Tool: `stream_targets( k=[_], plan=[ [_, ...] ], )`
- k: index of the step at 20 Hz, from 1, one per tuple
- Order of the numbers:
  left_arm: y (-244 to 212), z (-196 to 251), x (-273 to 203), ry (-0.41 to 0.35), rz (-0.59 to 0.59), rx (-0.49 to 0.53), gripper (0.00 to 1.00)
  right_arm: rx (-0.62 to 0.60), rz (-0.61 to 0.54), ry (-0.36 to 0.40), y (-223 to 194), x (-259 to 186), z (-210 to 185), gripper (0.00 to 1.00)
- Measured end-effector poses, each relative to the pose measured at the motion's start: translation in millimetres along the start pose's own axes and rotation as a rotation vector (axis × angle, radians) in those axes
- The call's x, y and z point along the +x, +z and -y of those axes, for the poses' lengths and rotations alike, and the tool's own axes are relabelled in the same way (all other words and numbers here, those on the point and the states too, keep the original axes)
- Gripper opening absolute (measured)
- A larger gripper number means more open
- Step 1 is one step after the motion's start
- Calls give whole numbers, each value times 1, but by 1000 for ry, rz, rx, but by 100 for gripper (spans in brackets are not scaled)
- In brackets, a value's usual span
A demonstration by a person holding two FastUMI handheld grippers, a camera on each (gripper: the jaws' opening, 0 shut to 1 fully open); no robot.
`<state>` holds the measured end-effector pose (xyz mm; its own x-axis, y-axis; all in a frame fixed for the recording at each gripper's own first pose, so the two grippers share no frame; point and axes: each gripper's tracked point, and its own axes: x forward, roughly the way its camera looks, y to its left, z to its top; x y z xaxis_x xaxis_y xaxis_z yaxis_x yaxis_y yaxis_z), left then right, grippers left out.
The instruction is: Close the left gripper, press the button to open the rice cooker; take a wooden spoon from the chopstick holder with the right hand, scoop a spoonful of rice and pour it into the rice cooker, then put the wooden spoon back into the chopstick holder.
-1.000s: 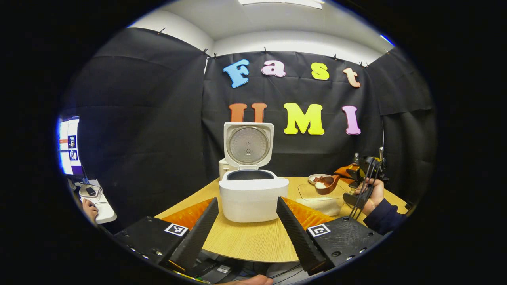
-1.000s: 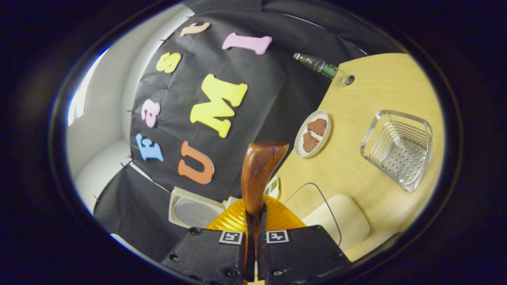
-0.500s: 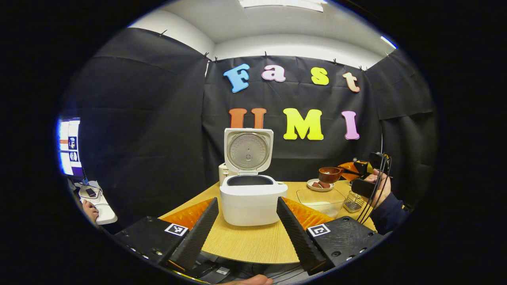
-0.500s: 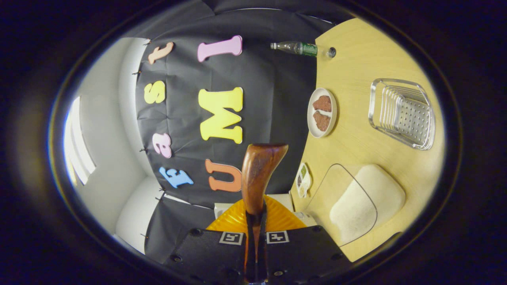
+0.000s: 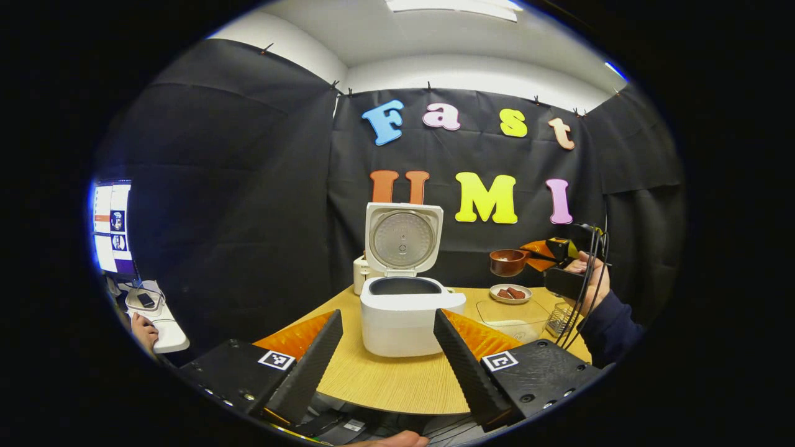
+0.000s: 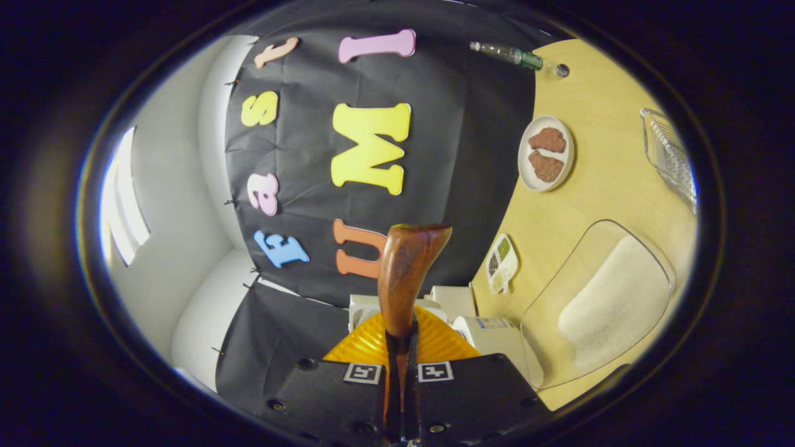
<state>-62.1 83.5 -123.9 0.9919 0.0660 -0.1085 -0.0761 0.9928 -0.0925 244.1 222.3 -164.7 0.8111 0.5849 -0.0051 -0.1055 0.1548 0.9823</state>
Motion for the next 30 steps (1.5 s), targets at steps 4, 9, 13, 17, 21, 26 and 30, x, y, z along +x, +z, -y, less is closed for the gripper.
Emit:
stream_targets(
  k=[4,9,13,17,21,26,30],
  plan=[
    [8,-14,6,33,12,6,94,-61,-43,-3,-25,29,-14,7],
    [14,-32,15,72,-2,15,94,-230,-88,-23,-60,75,-33,7],
    [17,-46,22,118,-13,-8,94,-389,-121,-72,-88,111,-29,8],
    [17,-53,22,144,-27,-17,94,-562,-148,-123,-101,147,-20,8],
    [15,-54,29,153,-42,-18,94,-814,-196,-184,-115,169,-12,8],
    [21,-47,44,147,-31,1,94,-1125,-196,-151,-136,184,-24,8],
    [13,-52,48,157,-56,0,94,-1364,-207,-84,-156,187,-35,8]
  ],
)
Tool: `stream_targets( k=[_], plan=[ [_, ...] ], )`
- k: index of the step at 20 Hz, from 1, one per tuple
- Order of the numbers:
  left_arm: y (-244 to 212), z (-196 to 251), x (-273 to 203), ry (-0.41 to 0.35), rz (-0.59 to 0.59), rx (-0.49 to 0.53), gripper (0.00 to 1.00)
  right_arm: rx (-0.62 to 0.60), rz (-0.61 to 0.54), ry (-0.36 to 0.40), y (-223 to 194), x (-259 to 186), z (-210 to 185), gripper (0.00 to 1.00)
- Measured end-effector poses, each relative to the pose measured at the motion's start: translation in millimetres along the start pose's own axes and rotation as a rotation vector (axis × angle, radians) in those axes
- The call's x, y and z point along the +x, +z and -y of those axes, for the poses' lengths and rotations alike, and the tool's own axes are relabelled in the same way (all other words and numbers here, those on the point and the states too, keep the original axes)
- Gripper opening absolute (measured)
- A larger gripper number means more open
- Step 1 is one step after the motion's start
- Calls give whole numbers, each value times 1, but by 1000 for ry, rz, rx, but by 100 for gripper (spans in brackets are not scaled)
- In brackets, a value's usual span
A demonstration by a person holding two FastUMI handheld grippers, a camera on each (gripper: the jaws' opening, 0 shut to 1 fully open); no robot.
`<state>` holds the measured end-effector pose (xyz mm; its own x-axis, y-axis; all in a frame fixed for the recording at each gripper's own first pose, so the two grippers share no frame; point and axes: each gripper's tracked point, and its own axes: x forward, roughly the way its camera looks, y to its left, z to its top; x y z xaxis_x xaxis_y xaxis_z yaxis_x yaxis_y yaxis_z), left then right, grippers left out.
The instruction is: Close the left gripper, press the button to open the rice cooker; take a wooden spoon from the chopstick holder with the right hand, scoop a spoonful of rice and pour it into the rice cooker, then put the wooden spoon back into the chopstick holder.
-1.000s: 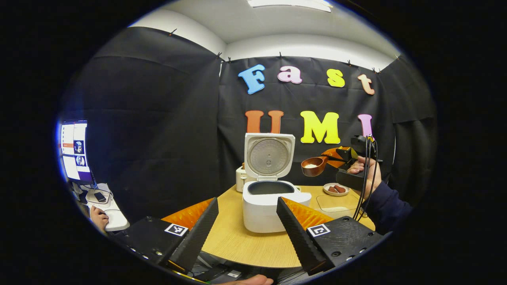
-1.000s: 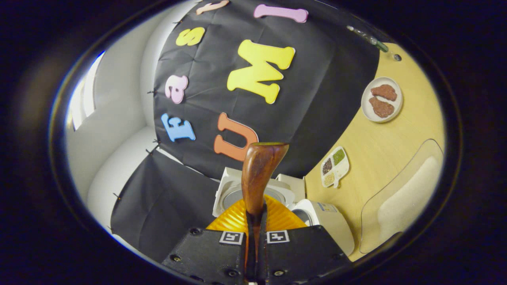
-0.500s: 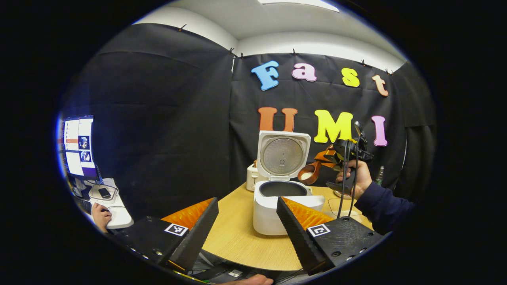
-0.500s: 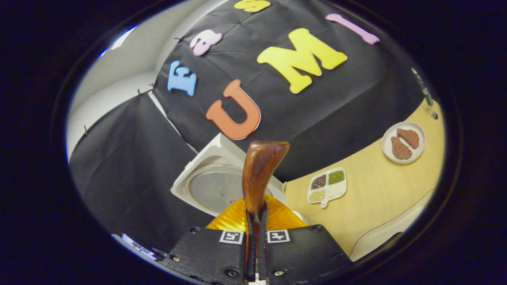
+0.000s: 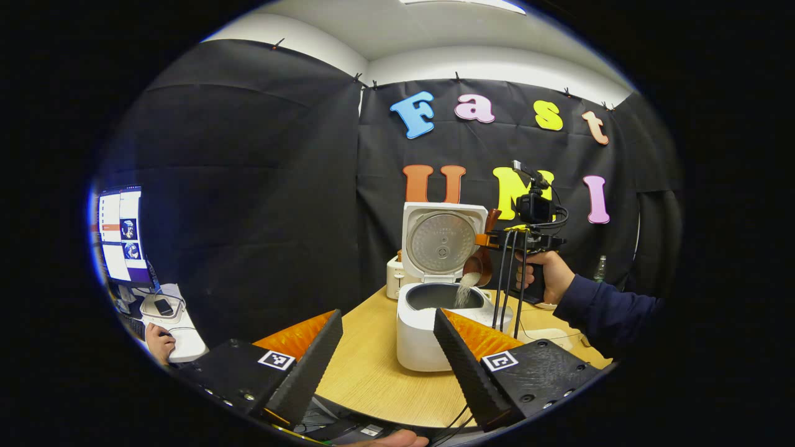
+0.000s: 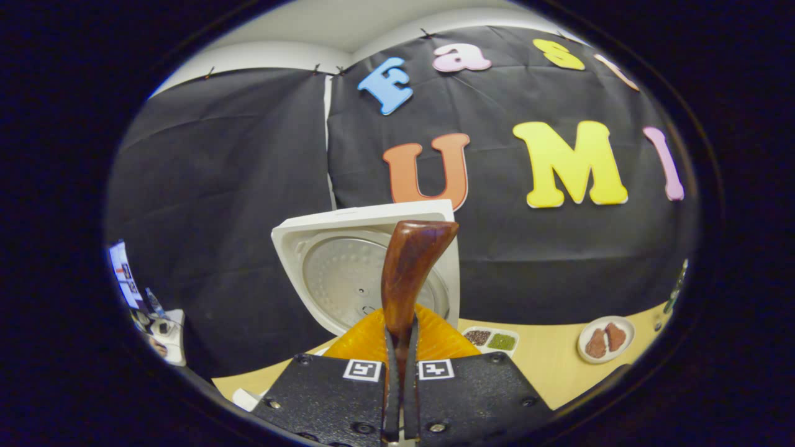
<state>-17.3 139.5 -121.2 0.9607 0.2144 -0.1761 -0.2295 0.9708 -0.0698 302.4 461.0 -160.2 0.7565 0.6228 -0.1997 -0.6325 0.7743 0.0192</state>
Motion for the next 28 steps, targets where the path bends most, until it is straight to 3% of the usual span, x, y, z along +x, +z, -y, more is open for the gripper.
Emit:
stream_targets(
  k=[3,5,9,16,28],
  plan=[
    [0,-6,-5,11,-4,-3,94,-189,8,76,-2,3,-27,8],
    [-1,-4,-4,7,-5,-7,94,-335,31,83,-1,-3,-42,8],
    [-1,-4,-7,1,-8,-6,94,-460,78,98,-8,-14,-61,8],
    [-3,10,2,-20,-26,3,94,-353,98,37,3,-30,-43,9],
    [22,73,29,-76,17,42,94,-120,154,-137,52,-149,92,10]
  ],
)
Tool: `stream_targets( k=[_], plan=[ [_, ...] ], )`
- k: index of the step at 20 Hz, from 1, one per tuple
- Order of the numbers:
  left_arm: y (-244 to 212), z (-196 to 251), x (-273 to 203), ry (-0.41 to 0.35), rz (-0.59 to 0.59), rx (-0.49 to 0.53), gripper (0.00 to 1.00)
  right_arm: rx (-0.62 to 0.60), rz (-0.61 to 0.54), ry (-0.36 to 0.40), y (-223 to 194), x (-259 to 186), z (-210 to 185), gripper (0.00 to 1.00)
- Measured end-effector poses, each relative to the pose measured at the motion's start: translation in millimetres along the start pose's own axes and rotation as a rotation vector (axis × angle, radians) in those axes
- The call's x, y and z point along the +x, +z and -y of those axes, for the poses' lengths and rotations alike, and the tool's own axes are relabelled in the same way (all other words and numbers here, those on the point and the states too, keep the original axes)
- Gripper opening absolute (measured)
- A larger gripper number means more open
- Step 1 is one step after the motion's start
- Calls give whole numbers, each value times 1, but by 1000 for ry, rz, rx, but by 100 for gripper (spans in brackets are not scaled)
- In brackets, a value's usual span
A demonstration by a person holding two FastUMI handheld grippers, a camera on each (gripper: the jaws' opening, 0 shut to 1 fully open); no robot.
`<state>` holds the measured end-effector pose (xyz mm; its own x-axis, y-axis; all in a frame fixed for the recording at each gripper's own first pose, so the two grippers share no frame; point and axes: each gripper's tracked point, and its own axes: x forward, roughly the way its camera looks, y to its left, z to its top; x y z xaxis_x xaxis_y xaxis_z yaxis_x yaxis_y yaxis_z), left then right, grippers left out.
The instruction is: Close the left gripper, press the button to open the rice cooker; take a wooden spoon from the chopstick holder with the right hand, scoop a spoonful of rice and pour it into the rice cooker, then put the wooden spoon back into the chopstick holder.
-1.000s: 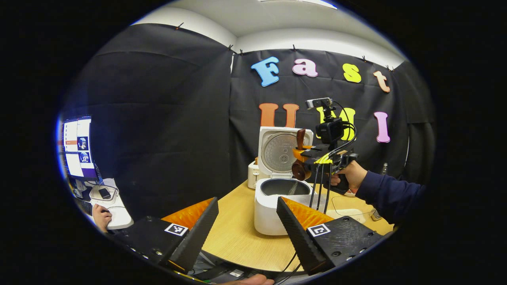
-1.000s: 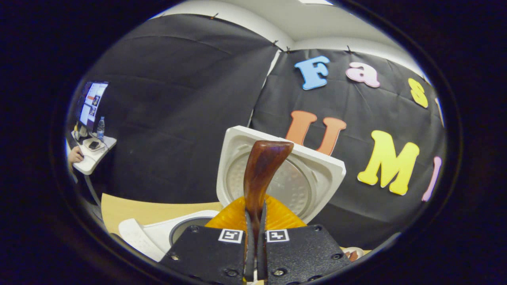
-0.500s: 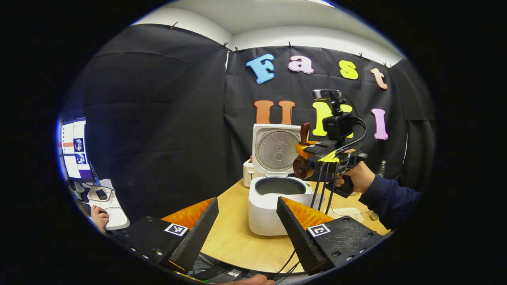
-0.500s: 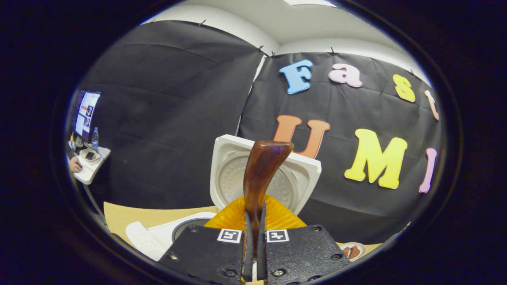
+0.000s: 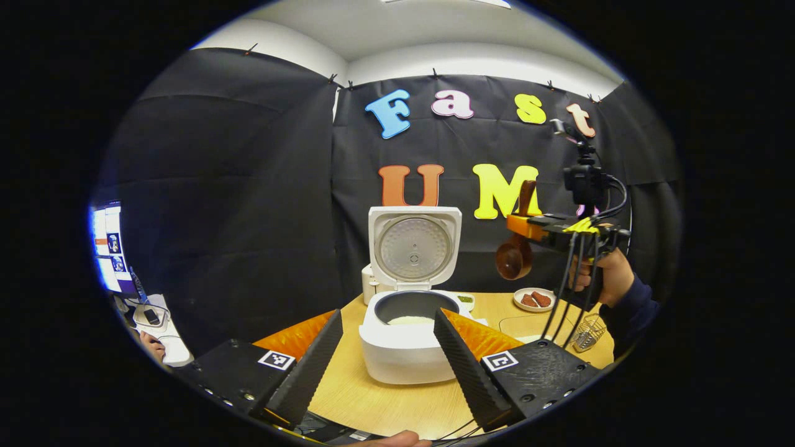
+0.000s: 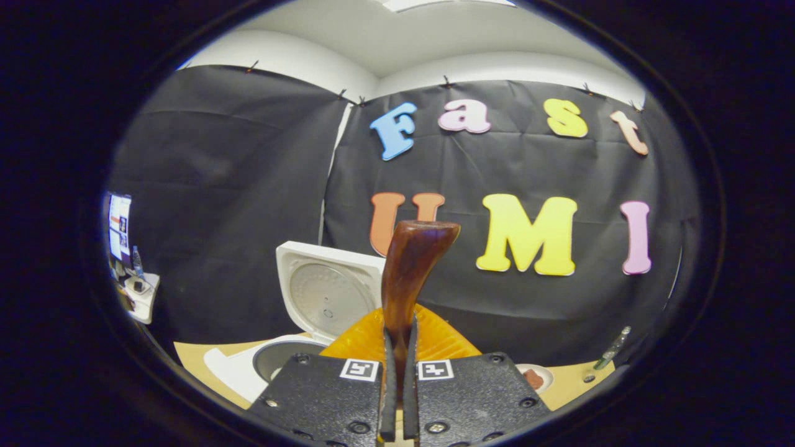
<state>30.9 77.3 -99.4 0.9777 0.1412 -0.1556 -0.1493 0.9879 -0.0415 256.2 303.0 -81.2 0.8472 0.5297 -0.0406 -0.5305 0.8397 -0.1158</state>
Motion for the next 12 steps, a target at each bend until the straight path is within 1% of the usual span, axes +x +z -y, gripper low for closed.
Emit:
stream_targets(
  k=[2,4,6,9,12],
  plan=[
    [4,11,6,-11,6,1,94,28,-6,-41,2,-23,29,10],
    [8,23,13,-24,11,6,94,29,-6,-80,7,-44,58,10],
    [12,39,20,-45,18,12,94,37,6,-147,10,-68,92,11],
    [16,62,31,-75,38,27,94,12,-8,-221,5,-103,128,11],
    [20,86,46,-110,48,19,94,1,-35,-283,-8,-136,163,11]
  ],
)
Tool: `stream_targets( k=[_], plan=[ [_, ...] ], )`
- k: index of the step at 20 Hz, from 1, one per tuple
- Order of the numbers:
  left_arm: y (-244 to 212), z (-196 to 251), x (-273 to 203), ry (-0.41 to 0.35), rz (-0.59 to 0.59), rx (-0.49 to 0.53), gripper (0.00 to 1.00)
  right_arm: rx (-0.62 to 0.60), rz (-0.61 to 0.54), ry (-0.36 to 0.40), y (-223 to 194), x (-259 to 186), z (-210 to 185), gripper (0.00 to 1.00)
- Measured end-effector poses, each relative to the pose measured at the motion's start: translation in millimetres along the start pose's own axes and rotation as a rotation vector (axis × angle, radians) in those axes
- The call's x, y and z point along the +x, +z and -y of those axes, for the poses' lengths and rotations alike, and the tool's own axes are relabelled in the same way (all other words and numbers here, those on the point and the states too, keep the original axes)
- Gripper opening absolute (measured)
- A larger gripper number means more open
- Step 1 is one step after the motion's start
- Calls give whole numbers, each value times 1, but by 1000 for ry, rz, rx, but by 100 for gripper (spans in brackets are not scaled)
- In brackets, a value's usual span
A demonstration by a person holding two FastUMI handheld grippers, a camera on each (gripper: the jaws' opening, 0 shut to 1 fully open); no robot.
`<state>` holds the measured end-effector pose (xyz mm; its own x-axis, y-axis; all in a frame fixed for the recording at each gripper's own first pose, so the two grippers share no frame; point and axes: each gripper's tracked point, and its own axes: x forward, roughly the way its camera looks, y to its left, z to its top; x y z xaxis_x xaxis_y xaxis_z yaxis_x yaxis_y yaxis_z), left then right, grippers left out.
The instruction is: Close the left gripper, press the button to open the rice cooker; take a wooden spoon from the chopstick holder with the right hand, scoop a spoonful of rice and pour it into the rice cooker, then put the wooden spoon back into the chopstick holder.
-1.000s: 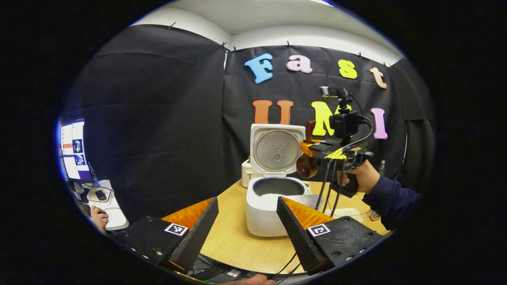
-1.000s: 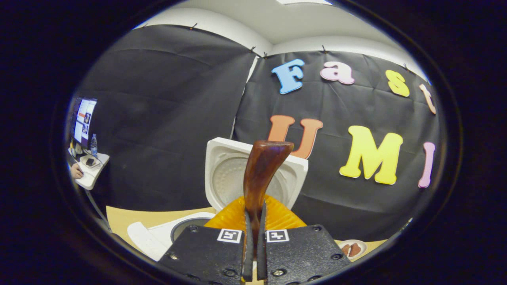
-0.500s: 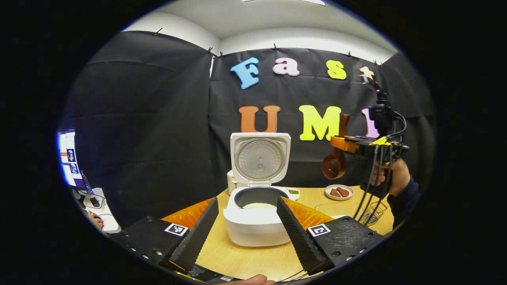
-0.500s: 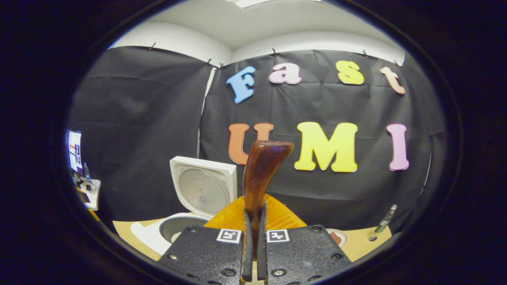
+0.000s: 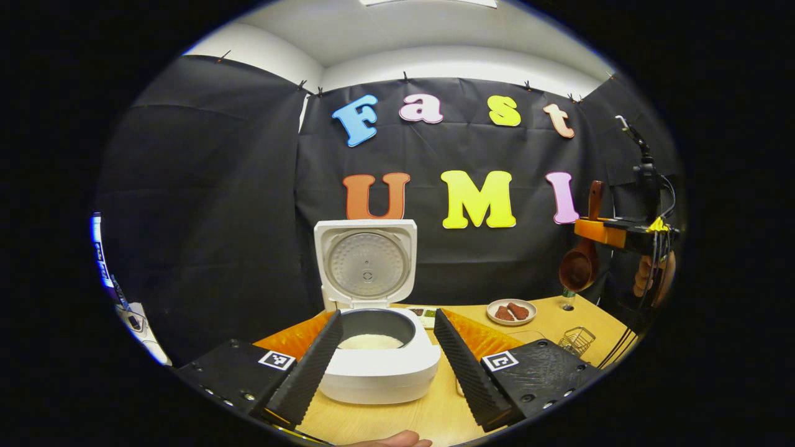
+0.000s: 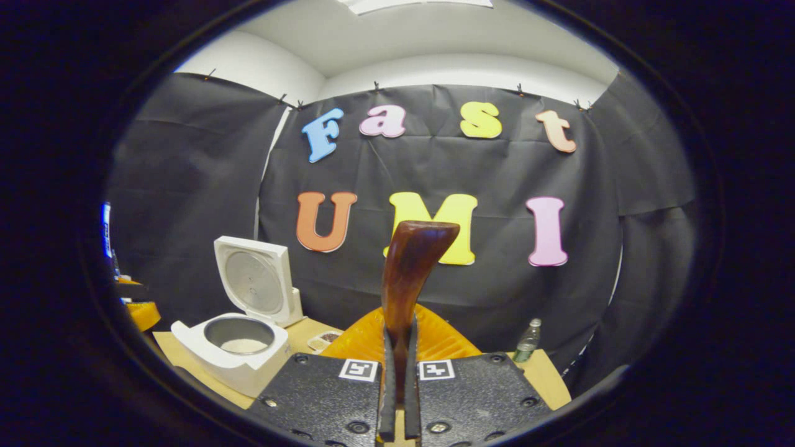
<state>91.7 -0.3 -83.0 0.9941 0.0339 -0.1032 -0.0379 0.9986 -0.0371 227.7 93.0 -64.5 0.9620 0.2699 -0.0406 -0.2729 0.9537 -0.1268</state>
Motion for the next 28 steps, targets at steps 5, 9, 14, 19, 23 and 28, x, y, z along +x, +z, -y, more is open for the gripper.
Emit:
stream_targets(
  k=[5,9,14,19,23,28],
  plan=[
    [-5,25,19,-43,-1,-4,94,49,-68,-84,-37,-21,58,12],
    [-3,44,30,-72,4,-9,94,76,-113,-128,-74,-21,81,12],
    [1,56,31,-103,27,4,94,132,-185,-139,-129,-12,93,14],
    [-5,54,36,-108,30,-8,94,176,-195,-137,-158,-9,99,18],
    [-13,55,39,-103,12,-10,94,208,-239,-157,-186,-10,111,30],
    [-13,52,50,-79,-14,8,94,104,-186,-276,-163,-33,137,79]
  ],
)
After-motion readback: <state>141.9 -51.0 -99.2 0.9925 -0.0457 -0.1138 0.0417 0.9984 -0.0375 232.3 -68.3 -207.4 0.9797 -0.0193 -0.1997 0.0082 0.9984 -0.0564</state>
